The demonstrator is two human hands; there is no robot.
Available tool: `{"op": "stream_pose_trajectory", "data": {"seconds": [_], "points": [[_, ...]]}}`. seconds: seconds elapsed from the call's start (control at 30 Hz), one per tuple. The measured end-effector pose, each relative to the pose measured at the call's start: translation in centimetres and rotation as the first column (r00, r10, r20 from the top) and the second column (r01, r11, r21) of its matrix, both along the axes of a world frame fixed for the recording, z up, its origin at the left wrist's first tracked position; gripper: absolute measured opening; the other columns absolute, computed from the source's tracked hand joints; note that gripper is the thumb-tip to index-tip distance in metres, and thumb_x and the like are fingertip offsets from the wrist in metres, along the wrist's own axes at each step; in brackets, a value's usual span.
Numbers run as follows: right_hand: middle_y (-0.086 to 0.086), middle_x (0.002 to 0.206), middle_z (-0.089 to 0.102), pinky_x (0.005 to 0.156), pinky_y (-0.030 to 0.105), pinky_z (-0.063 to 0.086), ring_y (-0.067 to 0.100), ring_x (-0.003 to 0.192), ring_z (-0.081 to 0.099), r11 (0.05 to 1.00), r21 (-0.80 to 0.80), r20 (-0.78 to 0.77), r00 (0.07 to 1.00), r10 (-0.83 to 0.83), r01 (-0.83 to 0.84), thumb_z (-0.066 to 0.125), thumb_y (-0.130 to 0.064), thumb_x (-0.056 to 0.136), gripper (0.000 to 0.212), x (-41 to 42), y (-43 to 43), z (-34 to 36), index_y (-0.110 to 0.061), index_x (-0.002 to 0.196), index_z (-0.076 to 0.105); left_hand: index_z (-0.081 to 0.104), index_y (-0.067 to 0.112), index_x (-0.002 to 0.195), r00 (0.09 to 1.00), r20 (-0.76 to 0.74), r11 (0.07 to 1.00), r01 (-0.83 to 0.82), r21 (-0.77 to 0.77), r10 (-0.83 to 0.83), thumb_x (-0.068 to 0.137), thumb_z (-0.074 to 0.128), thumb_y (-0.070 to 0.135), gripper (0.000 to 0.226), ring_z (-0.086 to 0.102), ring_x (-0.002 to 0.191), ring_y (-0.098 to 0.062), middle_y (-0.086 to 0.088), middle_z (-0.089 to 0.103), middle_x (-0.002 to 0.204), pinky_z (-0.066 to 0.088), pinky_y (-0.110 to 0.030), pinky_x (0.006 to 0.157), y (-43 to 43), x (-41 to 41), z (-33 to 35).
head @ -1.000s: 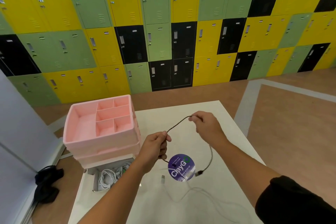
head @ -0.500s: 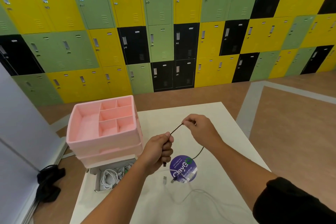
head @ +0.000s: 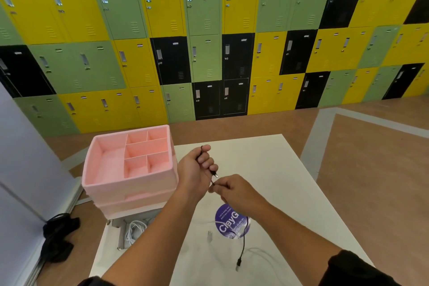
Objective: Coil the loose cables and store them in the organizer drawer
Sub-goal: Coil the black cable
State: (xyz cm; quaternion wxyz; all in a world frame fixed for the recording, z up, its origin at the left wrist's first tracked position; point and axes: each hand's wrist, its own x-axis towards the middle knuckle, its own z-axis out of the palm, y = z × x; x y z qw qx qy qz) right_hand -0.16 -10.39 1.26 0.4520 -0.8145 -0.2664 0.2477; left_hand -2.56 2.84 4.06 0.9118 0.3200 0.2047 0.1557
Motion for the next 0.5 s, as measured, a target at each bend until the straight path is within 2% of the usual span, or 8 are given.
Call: {"op": "stream_pose_trajectory", "data": {"seconds": [0.13, 0.23, 0.3, 0.4, 0.5], "points": [[-0.007, 0.055, 0.053, 0.055, 0.028, 0.035, 0.01, 0.049, 0.041, 0.995, -0.1, 0.097, 0.995, 0.031, -0.021, 0.052, -0.026, 0.099, 0.025, -0.4, 0.1, 0.5, -0.021, 0.091, 0.075, 0.057, 0.005, 0.088, 0.998, -0.036, 0.945, -0.036, 0.326, 0.051, 0.105, 0.032, 0.008, 0.031, 0.031, 0.052, -0.012, 0.003, 0.032, 0.055, 0.033, -0.026, 0.052, 0.2, 0.1, -1.7], [0.001, 0.062, 0.061, 0.054, 0.029, 0.036, 0.009, 0.048, 0.042, 0.984, -0.172, 0.202, 0.977, 0.075, -0.04, 0.055, -0.027, 0.097, 0.025, 0.0, 0.1, 1.5, -0.013, 0.087, 0.072, 0.059, 0.004, 0.086, 0.994, -0.107, 0.774, 0.061, 0.63, 0.009, 0.104, 0.033, 0.005, 0.032, 0.037, 0.054, -0.014, 0.0, 0.04, 0.056, 0.034, -0.028, 0.051, 0.3, -0.3, -3.2], [0.001, 0.067, 0.065, 0.057, 0.033, 0.041, 0.012, 0.052, 0.047, 0.982, -0.187, 0.281, 0.956, 0.084, -0.031, 0.057, -0.027, 0.095, 0.023, 0.6, 0.0, 2.6, -0.015, 0.082, 0.071, 0.059, 0.0, 0.085, 0.986, -0.158, 0.632, 0.153, 0.76, -0.049, 0.104, 0.035, 0.004, 0.031, 0.043, 0.055, -0.016, -0.002, 0.048, 0.058, 0.036, -0.029, 0.05, 0.4, -0.8, -4.0], [0.0, 0.076, 0.07, 0.063, 0.037, 0.05, 0.016, 0.064, 0.058, 0.975, -0.22, 0.369, 0.924, 0.098, -0.016, 0.063, -0.029, 0.092, 0.016, 1.8, -0.4, 4.2, -0.02, 0.084, 0.074, 0.059, 0.0, 0.078, 0.967, -0.22, 0.501, 0.253, 0.828, -0.126, 0.104, 0.039, 0.005, 0.033, 0.047, 0.055, -0.016, -0.002, 0.055, 0.058, 0.04, -0.026, 0.053, 0.5, -1.6, -4.3], [-0.005, 0.083, 0.07, 0.072, 0.037, 0.054, 0.014, 0.076, 0.064, 0.979, -0.204, 0.408, 0.91, 0.068, 0.019, 0.069, -0.03, 0.09, 0.012, 3.0, -0.8, 5.2, -0.021, 0.084, 0.075, 0.063, 0.005, 0.081, 0.929, -0.272, 0.501, 0.366, 0.784, -0.253, 0.106, 0.04, 0.01, 0.035, 0.048, 0.055, -0.017, -0.006, 0.057, 0.061, 0.04, -0.027, 0.053, 0.4, -1.8, -3.7]]}}
